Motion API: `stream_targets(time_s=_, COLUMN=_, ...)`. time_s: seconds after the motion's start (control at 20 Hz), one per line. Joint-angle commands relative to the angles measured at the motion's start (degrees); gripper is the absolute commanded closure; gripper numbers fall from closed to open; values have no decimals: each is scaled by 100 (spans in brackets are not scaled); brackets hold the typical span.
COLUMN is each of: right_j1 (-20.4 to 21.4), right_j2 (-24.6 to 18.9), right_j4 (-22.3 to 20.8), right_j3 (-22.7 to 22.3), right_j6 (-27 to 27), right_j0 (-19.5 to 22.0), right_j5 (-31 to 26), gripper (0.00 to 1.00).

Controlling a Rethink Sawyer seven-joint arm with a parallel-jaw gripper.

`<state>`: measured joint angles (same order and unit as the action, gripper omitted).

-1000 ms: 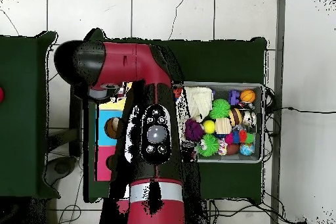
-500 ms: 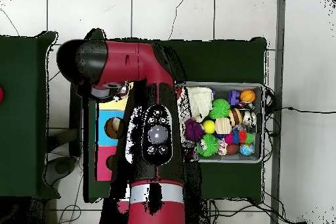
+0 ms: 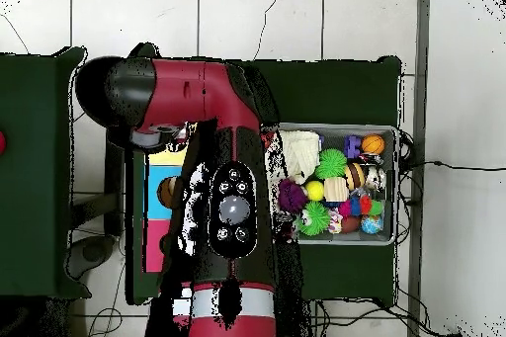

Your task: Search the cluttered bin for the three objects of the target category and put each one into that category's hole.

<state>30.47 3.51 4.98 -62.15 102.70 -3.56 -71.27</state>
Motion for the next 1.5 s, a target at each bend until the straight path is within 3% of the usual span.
stream_targets(time_s=0.05, right_j1=-49, right_j2=-20, right_j4=134, right_j3=-548, right_j6=1454, right_j0=-44, right_j5=45, gripper=100)
stream_targets(time_s=0.55, right_j1=-92, right_j2=53, right_j4=165, right_j3=-735, right_j6=1440, right_j0=-114, right_j5=315, gripper=100)
stream_targets(time_s=0.95, right_j1=-244, right_j2=77, right_j4=135, right_j3=-448, right_j6=1421, right_j0=-73, right_j5=164, gripper=100)
stream_targets(time_s=1.5, right_j1=-295, right_j2=131, right_j4=62, right_j3=-464, right_j6=1342, right_j0=-40, right_j5=242, gripper=100)
